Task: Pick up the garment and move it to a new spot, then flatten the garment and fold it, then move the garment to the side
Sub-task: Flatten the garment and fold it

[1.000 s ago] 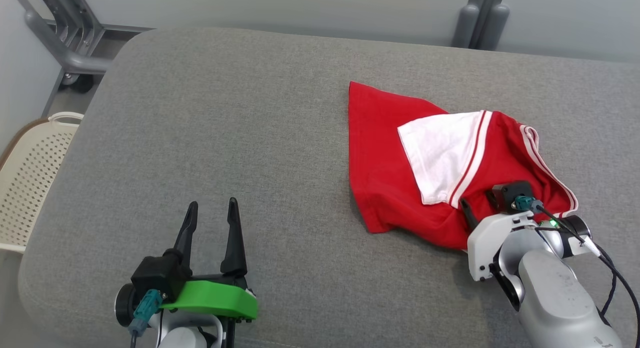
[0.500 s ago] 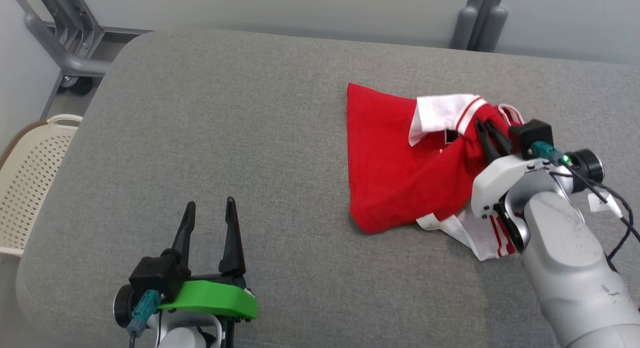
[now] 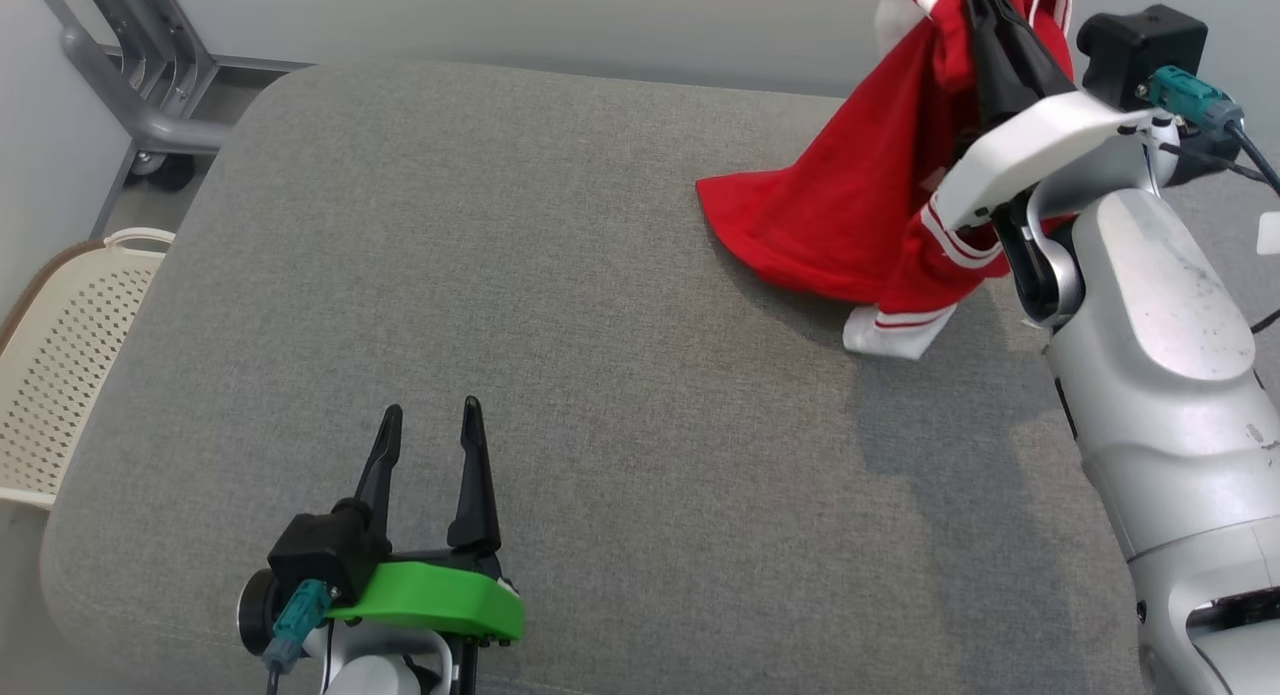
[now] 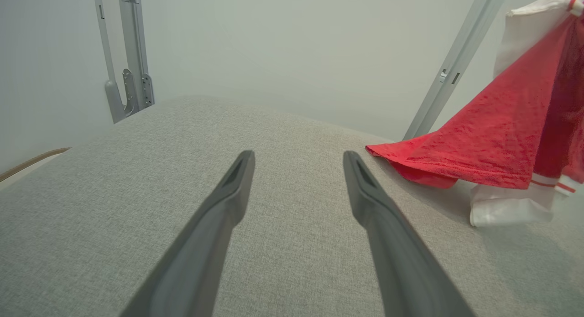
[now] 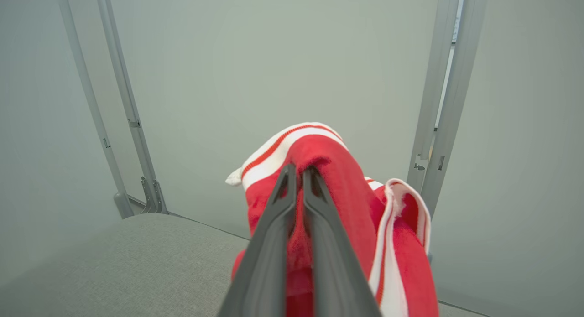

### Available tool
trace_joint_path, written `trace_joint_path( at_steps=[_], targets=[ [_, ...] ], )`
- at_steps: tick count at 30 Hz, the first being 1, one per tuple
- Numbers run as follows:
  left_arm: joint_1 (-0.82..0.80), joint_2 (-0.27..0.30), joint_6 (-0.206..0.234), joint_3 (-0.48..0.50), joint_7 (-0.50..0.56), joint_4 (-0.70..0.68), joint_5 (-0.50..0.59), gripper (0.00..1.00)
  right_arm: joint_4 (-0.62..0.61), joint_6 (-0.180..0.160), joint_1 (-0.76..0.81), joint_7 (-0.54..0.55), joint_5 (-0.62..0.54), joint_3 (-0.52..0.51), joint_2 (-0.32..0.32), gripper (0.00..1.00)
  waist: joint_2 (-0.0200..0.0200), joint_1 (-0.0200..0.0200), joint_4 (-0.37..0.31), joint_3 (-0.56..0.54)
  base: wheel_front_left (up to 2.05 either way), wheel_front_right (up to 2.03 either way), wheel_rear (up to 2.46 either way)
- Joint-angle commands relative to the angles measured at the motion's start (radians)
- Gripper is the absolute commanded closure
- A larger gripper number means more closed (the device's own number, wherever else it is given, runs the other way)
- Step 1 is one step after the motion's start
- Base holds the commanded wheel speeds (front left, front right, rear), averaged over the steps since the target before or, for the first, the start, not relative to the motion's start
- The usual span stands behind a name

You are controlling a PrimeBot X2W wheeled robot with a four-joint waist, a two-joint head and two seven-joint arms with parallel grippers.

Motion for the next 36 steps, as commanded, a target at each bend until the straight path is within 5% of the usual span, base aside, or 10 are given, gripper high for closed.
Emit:
trace_joint_path(
  at_steps=[1,17,27,36],
  targets=[
    [0.001,0.001,0.002,-0.002,0.000,-0.003,-0.008,0.00,-0.011,0.000,-0.020,0.005,0.022,0.019,-0.002,1.00,0.0000,0.0000,0.001,0.001,0.00,0.00,0.00],
    [0.003,0.001,0.003,-0.019,0.000,0.004,-0.016,0.00,-0.062,0.000,-0.144,-0.044,0.205,0.145,0.043,1.00,0.0000,0.0000,0.023,-0.015,0.00,0.00,0.00],
    [0.006,0.001,-0.004,-0.020,0.000,0.001,-0.009,0.00,0.089,0.000,0.124,-0.076,0.273,0.175,-0.063,1.00,0.0000,0.0000,0.015,0.002,0.00,0.00,0.00],
    [0.004,0.001,-0.007,-0.031,0.000,0.009,0.000,0.00,0.189,0.000,0.270,-0.103,0.270,0.124,-0.091,1.00,0.0000,0.0000,-0.016,0.006,0.00,0.00,0.00]
  ],
)
